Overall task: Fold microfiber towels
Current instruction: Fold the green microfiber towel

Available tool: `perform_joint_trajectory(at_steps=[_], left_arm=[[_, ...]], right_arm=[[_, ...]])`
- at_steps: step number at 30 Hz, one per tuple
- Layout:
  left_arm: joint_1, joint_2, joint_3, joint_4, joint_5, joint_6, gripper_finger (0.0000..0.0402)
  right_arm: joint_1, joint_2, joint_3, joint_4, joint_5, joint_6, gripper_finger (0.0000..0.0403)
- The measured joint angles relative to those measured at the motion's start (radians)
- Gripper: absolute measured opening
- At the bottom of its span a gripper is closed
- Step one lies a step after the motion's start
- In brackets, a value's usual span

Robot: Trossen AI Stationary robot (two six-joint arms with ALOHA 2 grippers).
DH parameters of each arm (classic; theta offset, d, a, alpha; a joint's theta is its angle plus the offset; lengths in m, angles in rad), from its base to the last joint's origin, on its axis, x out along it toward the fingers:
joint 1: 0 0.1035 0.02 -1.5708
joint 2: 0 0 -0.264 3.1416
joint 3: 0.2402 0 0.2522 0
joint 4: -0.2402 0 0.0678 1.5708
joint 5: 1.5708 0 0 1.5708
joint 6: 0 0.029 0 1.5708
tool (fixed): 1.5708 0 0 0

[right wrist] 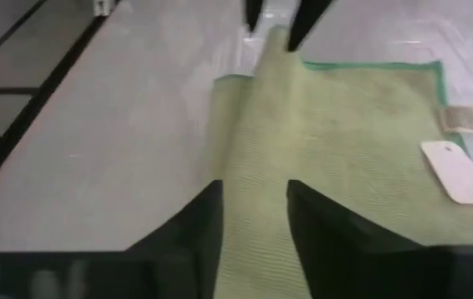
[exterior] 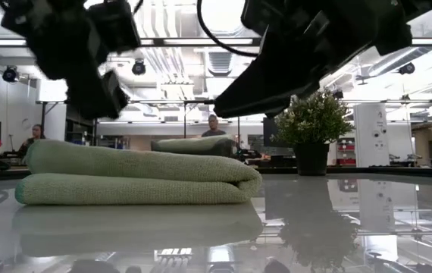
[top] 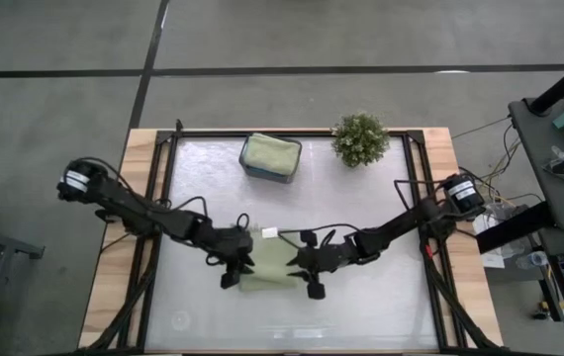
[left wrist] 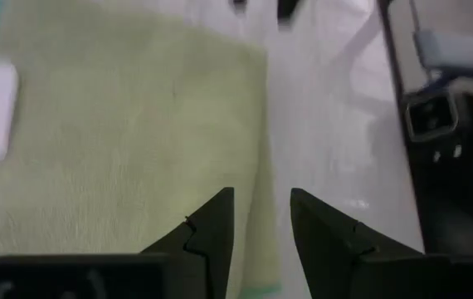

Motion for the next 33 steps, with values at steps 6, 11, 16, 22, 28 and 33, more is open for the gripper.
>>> perform_joint_trajectory(at_steps=[6,11,16,22,28,33], left_arm=[[-0.095,-0.020,0.059,0.021,-0.147,-0.018,0.0104],[-0.245,0.032,0.098,0.011,-0.333,-0.105,0.0089],[-0.366,0.150,0.142,0.012,-0.434,-0.208,0.0063],[-0.422,0.300,0.184,-0.015,-0.506,-0.289,0.0034],[-0.429,0.351,0.245,-0.147,-0.517,-0.319,0.0013],[-0.429,0.335,0.309,-0.322,-0.553,-0.319,0.0002]], right_arm=[[0.048,0.000,0.031,-0.038,-0.002,-0.029,0.0172],[0.095,0.003,0.035,-0.038,0.032,-0.015,0.0182],[0.133,0.003,0.034,-0.042,0.098,-0.005,0.0171],[0.160,0.004,0.032,-0.051,0.204,-0.016,0.0157],[0.160,0.008,0.032,-0.046,0.231,-0.002,0.0145],[0.160,0.072,0.052,-0.002,0.254,-0.022,0.0141]])
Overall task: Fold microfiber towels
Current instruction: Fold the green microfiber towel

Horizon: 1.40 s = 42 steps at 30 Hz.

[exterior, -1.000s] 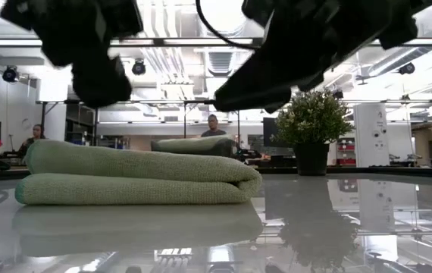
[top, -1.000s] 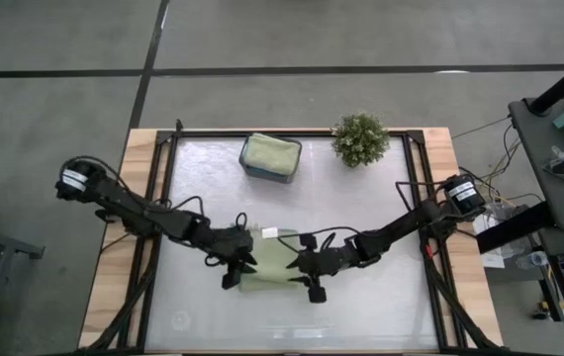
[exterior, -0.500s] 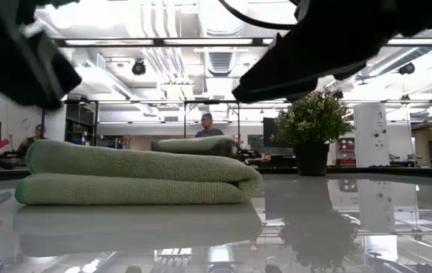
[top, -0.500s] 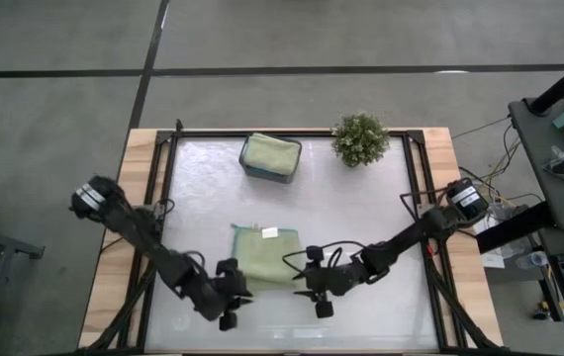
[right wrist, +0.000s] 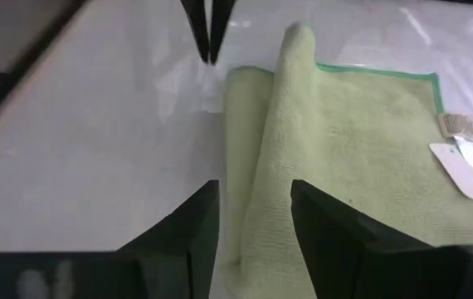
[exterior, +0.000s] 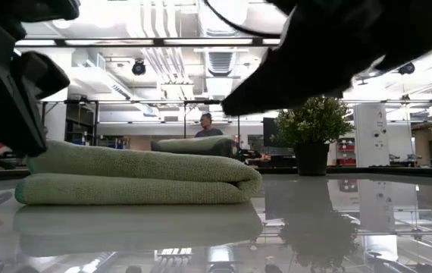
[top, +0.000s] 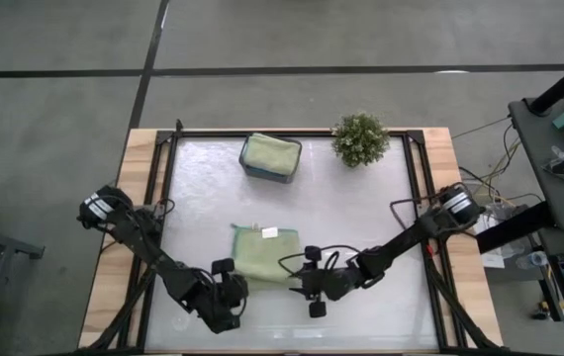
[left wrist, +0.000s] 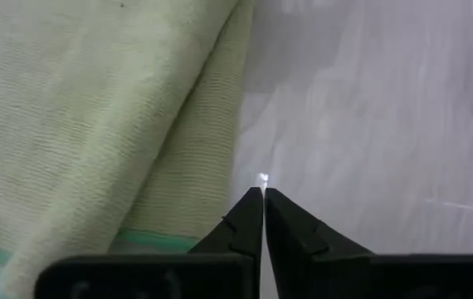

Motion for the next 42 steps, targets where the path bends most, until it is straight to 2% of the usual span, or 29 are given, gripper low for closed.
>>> perform_joint_trajectory(at_steps=[5,11,14,19,26,32,42], left_arm=[[0.000,0.011,0.005,-0.014,-0.003,-0.001,0.0000],[0.002,0.054,0.004,-0.009,-0.039,-0.003,0.0000],[0.003,0.071,0.004,-0.008,-0.039,-0.004,0.0000],[0.003,0.087,0.003,-0.018,-0.038,-0.019,0.0000],[0.004,0.102,0.003,-0.034,-0.037,-0.029,0.0000],[0.004,0.102,0.004,-0.047,-0.031,-0.040,0.0000],[0.004,0.100,0.004,-0.088,-0.028,-0.087,0.0000]], right_arm=[[0.000,0.080,0.086,-0.067,0.054,-0.039,0.0145],[-0.011,0.127,0.191,-0.323,0.057,-0.020,0.0138],[-0.011,0.144,0.216,-0.368,0.064,-0.015,0.0129],[-0.013,0.152,0.225,-0.370,0.065,-0.015,0.0093],[-0.016,0.151,0.222,-0.373,0.065,-0.034,0.0016],[-0.011,0.138,0.238,-0.431,0.065,-0.049,0.0009],[0.035,0.111,0.237,-0.475,0.125,-0.069,0.0009]])
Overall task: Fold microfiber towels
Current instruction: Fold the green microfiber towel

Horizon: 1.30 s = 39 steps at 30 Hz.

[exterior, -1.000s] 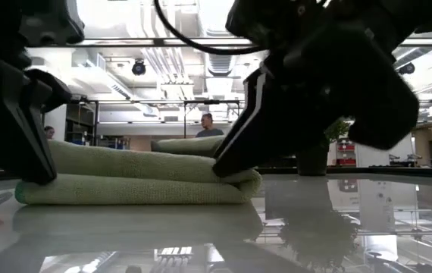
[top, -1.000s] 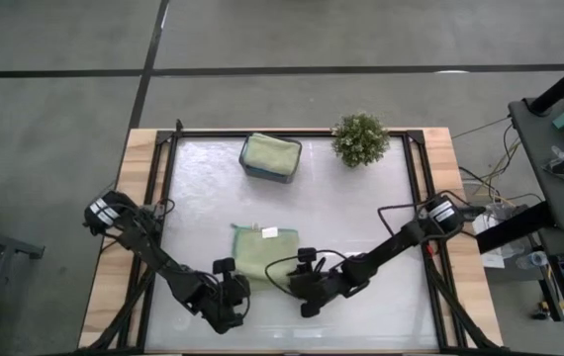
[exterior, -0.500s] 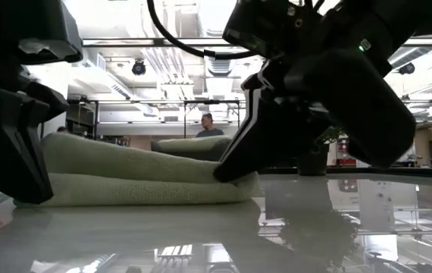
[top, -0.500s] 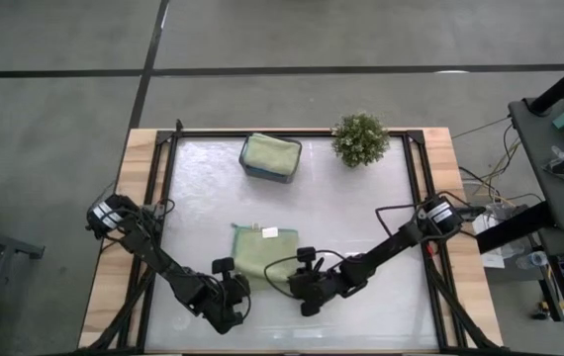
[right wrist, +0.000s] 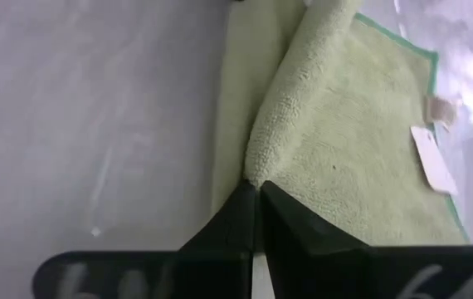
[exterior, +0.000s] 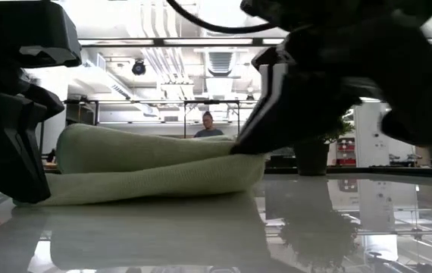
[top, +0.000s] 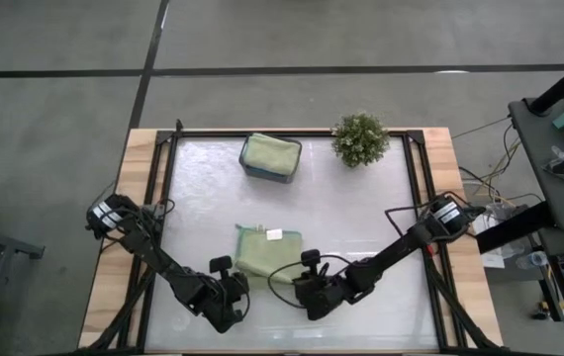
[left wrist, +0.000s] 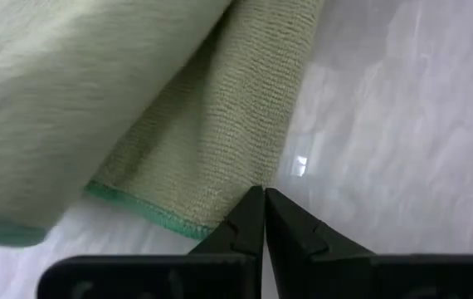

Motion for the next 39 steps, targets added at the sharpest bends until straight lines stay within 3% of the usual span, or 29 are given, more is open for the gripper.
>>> perform_joint_trajectory(at_steps=[4,16,28,39], left_arm=[[0.000,0.000,0.000,0.000,0.002,-0.001,0.0000],[0.000,0.000,-0.001,0.000,0.003,-0.014,0.0000],[0.000,0.000,-0.002,0.002,0.004,-0.013,0.0000],[0.003,0.000,-0.002,0.007,0.008,-0.009,0.0000]], right_arm=[[0.022,0.000,-0.002,-0.024,0.002,-0.038,0.0009],[0.021,0.000,-0.030,-0.042,0.000,0.059,0.0013],[0.022,-0.022,-0.028,-0.052,-0.002,0.076,0.0123],[-0.012,0.016,-0.037,0.224,-0.002,0.004,0.0139]])
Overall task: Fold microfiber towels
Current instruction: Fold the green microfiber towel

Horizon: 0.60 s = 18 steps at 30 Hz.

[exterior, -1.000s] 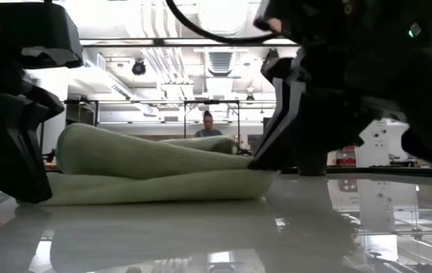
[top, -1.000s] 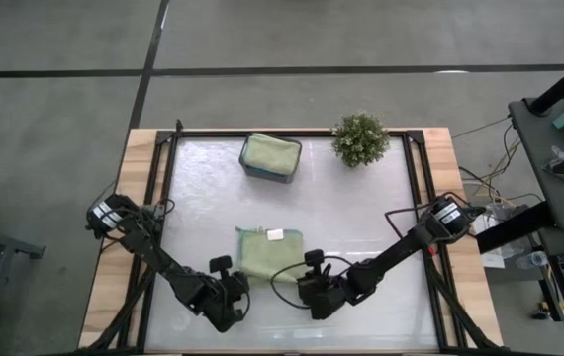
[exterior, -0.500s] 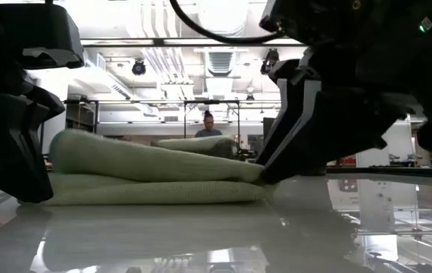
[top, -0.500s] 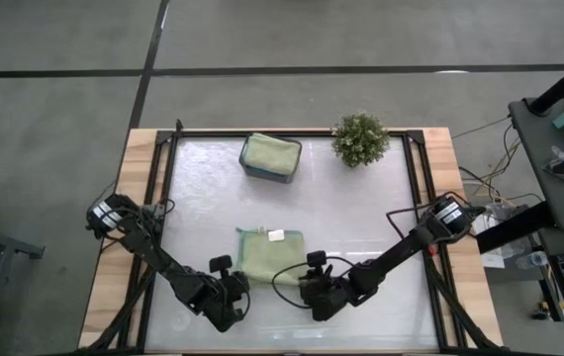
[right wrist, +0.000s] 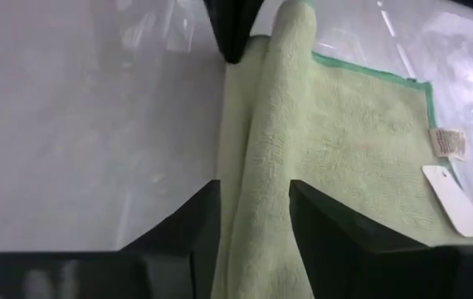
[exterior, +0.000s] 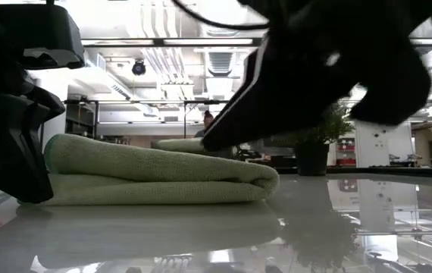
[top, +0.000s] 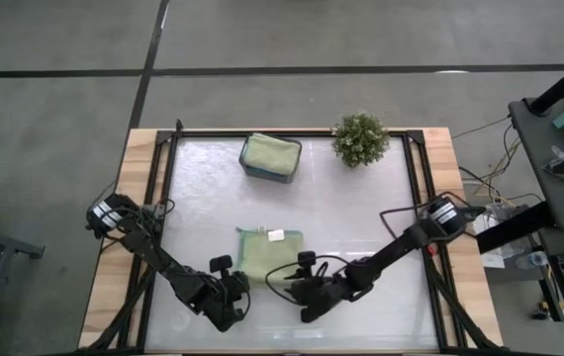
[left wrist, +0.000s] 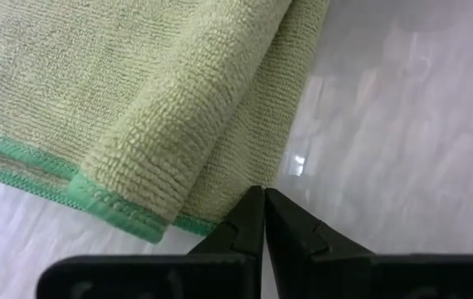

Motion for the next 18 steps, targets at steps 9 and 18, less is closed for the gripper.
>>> perform_joint_trajectory(at_steps=[9,18], left_arm=[[0.001,-0.008,-0.001,-0.001,0.006,0.003,0.0000],[0.001,-0.009,-0.001,0.000,0.005,0.010,0.0000]], right_arm=[[-0.024,0.056,-0.001,0.038,0.000,-0.002,0.0075],[-0.006,0.040,0.007,-0.054,-0.027,-0.012,0.0012]])
